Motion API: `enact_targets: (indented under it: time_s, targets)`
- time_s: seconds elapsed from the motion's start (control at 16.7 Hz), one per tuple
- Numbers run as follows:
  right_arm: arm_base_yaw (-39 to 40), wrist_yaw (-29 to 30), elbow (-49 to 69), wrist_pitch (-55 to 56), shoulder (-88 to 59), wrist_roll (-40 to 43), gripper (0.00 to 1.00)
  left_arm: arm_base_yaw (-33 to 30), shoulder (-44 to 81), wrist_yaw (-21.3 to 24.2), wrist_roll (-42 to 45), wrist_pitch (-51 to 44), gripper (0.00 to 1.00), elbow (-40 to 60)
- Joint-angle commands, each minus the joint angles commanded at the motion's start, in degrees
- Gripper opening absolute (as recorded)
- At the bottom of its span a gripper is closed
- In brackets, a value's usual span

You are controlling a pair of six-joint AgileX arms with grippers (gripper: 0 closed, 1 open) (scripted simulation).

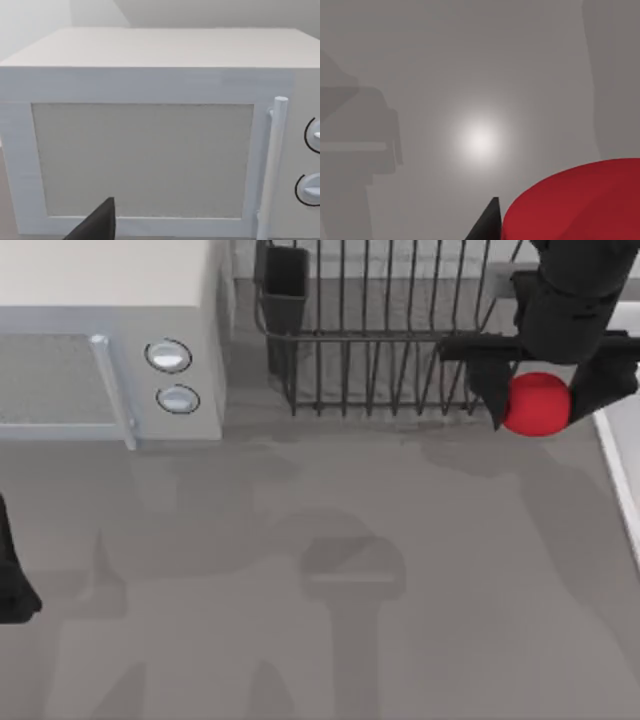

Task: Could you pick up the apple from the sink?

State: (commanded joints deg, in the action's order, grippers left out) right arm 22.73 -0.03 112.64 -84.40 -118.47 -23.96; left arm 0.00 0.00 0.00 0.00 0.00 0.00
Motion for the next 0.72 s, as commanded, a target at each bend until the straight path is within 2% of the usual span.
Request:
enact_targets:
  time_s: [0.18, 0.54, 0.72]
  targets:
    - [0.07, 0.03, -3.91, 3.96, -0.29, -0.04, 0.0, 0.0, 0.0, 0.0, 0.0, 0.0, 1.0, 0.0]
    - [0.32, 0.12, -19.01, 20.73, -1.27, -0.16, 0.0, 0.0, 0.0, 0.0, 0.0, 0.0, 1.0, 0.0]
    - [0.38, 0.15, -22.38, 24.12, -1.5, -0.19, 0.0, 0.0, 0.0, 0.0, 0.0, 0.0, 1.0, 0.0]
